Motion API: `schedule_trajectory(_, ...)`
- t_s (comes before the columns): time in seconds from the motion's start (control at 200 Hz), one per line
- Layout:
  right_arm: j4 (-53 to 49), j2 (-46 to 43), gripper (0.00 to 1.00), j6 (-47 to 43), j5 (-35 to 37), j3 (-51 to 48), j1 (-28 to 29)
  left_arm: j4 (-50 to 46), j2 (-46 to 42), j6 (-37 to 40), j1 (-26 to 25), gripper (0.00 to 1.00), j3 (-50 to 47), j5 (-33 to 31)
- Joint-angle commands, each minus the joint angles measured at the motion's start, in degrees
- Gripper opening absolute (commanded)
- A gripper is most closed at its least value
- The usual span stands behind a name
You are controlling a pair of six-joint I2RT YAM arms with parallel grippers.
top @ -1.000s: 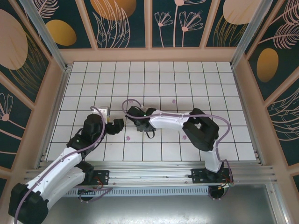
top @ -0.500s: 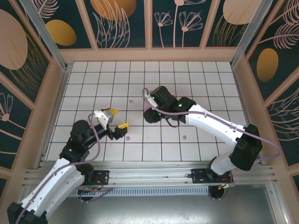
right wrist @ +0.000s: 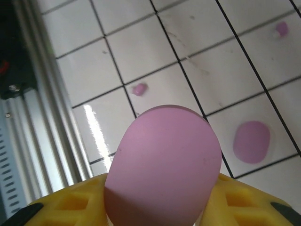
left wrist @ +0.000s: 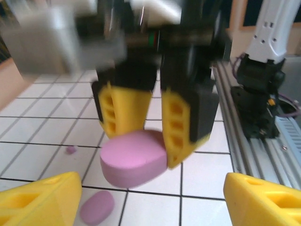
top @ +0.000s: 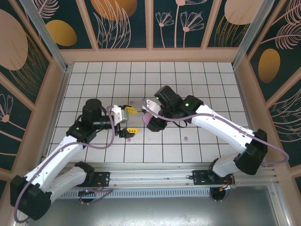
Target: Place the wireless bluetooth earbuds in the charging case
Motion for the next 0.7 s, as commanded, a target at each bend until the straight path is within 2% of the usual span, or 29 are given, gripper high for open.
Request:
schedule_trajectory(0.0, 0.6, -4.4, 0.20, -7.1, -7.3, -0.6, -0.3, -1.9, 1.1, 6.2, -0.1, 0.75, 1.0, 6.0)
schedule_trajectory(0.696, -3.5, -1.9, 0.20, -14.6, -10.4, 1.4, 0.6, -0.8, 9.4, 4.1, -0.1, 0.78, 6.1, 17.0)
